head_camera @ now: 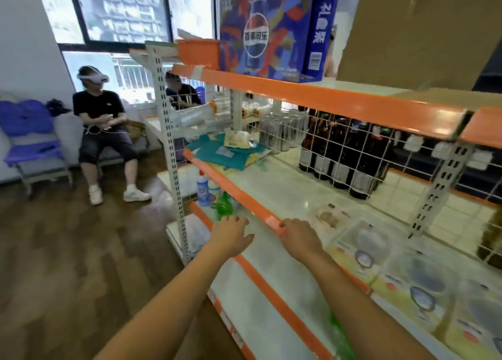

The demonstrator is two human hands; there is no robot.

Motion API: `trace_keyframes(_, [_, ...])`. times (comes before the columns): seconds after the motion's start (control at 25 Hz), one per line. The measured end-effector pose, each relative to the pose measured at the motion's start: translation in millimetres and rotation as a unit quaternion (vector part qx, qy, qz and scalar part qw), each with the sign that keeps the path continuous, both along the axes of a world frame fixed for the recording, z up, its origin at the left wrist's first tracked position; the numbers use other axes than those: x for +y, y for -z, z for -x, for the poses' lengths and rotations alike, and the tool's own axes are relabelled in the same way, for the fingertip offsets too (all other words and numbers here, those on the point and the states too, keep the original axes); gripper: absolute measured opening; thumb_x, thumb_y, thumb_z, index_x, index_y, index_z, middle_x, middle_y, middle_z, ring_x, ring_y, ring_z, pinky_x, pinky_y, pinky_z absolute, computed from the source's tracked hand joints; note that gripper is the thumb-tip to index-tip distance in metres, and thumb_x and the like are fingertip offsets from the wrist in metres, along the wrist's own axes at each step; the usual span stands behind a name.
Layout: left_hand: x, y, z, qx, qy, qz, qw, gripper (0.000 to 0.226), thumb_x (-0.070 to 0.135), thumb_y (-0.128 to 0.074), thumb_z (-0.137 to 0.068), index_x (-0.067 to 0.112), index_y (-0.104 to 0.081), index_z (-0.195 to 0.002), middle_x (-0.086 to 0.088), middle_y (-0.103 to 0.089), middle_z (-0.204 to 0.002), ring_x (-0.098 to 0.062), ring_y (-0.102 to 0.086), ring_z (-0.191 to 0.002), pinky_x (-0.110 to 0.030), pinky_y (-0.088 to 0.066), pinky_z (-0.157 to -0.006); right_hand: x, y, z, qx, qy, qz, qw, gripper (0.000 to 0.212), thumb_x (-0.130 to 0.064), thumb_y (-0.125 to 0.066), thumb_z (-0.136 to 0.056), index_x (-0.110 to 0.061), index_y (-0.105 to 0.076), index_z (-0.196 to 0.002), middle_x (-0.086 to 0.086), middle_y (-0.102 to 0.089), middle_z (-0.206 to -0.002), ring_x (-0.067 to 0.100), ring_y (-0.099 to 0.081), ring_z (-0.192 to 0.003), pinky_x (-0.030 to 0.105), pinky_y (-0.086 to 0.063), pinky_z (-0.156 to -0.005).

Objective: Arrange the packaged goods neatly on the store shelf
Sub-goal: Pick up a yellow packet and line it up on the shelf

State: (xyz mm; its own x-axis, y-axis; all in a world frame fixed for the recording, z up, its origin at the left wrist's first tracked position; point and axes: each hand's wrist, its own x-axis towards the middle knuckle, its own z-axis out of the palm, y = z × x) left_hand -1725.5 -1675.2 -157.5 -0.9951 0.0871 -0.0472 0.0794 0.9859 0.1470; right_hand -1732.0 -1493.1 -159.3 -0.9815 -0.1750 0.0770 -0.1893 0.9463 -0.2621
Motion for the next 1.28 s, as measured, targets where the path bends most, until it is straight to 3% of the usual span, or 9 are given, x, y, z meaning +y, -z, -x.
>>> trace_keyframes(0.36, [-92, 13, 32, -0.025, -0.046, -0.022, 0.998, 0.048, 0.045, -0.045, -0.094, 0.020, -0.048, -0.134, -0.007, -0.047, -0.138, -0.027, -0.040, -0.129, -0.040, -0.037, -0.103, -89, 3, 54, -0.007, -0.044, 0.011, 0.999, 0.035, -0.027, -0.045, -0.094, -0.020, -0.054, -0.127, 0.006, -0.052, -0.134, 0.026, -0.046, -0.124, 0.032, -0.039, -0.102])
trace_keyframes(0.52, [-111, 12, 71, -0.011, -0.035, -0.020, 0.999, 0.046, 0.046, -0.045, -0.093, 0.019, -0.050, -0.130, -0.006, -0.050, -0.134, -0.027, -0.042, -0.125, -0.043, -0.040, -0.102, -112, -7, 103, 0.013, -0.023, 0.012, 1.000, 0.035, -0.026, -0.041, -0.095, -0.017, -0.055, -0.126, 0.008, -0.054, -0.127, 0.028, -0.047, -0.118, 0.035, -0.041, -0.096])
trace_keyframes(1.12, [-140, -7, 298, -0.017, -0.011, 0.034, 0.999, 0.042, 0.031, -0.036, -0.096, 0.013, -0.047, -0.133, -0.014, -0.046, -0.137, -0.033, -0.041, -0.126, -0.046, -0.038, -0.102, -151, -9, 355, -0.014, 0.006, 0.061, 0.998, 0.031, -0.026, -0.048, -0.093, -0.018, -0.060, -0.120, 0.006, -0.059, -0.123, 0.024, -0.053, -0.115, 0.035, -0.045, -0.093])
trace_keyframes(1.28, [-150, -6, 338, 0.023, 0.018, 0.028, 0.999, 0.037, 0.030, -0.038, -0.096, 0.012, -0.055, -0.124, -0.013, -0.053, -0.132, -0.031, -0.047, -0.123, -0.039, -0.038, -0.099, -151, -4, 389, -0.012, 0.038, 0.073, 0.997, 0.030, -0.021, -0.048, -0.093, -0.012, -0.062, -0.117, 0.010, -0.061, -0.121, 0.026, -0.056, -0.111, 0.032, -0.044, -0.091])
